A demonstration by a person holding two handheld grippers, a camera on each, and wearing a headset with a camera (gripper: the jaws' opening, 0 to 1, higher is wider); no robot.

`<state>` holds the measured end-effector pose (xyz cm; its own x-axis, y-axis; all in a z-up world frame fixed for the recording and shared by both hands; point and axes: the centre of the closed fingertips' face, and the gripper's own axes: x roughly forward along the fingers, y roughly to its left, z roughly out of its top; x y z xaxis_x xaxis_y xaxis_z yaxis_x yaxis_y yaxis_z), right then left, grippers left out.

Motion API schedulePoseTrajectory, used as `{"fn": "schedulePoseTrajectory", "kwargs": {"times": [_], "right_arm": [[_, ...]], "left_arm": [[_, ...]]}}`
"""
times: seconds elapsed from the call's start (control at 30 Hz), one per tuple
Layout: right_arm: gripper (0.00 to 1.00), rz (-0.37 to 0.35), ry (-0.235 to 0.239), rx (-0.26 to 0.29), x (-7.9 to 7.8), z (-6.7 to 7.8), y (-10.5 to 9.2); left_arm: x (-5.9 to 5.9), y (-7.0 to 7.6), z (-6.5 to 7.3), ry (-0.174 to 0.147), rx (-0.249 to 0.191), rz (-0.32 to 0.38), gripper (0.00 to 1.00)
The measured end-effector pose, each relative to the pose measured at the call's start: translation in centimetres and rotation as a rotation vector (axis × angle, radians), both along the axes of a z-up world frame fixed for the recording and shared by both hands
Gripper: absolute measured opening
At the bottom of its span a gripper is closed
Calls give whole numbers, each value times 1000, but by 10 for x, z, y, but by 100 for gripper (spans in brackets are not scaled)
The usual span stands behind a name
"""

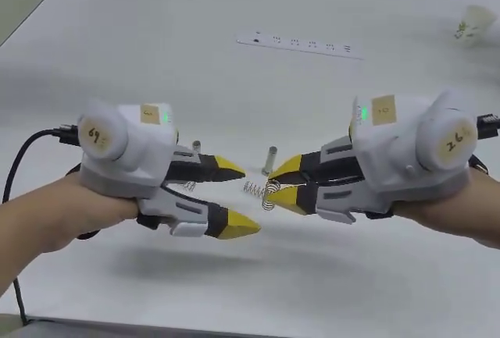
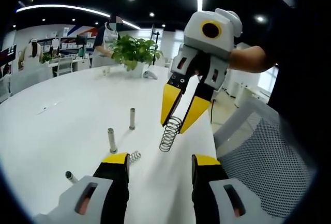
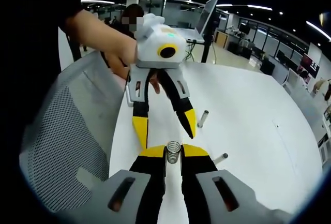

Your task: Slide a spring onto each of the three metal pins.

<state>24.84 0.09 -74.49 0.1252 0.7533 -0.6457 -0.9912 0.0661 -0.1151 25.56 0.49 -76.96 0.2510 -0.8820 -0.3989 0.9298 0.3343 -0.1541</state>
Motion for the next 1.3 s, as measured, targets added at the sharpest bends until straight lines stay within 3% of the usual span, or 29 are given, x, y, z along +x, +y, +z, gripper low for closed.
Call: {"fn": "schedulePoseTrajectory", "kwargs": {"times": [0.37, 0.8, 0.9, 1.07, 1.3], "right_arm": [[8, -25, -10, -3, 6, -1, -5], [8, -54, -14, -12, 10, -6, -13], [8, -57, -15, -13, 10, -6, -14], [8, -70, -18, -9, 12, -6, -17], [8, -96, -13, -11, 15, -8, -24]], "left_arm": [[-3, 30, 2, 6, 11, 48, 53], [13, 75, 3, 6, -10, 212, 70], [16, 80, 2, 2, -11, 234, 75], [23, 88, 0, -22, -14, 287, 96], [27, 95, -2, -20, -18, 323, 98]]}}
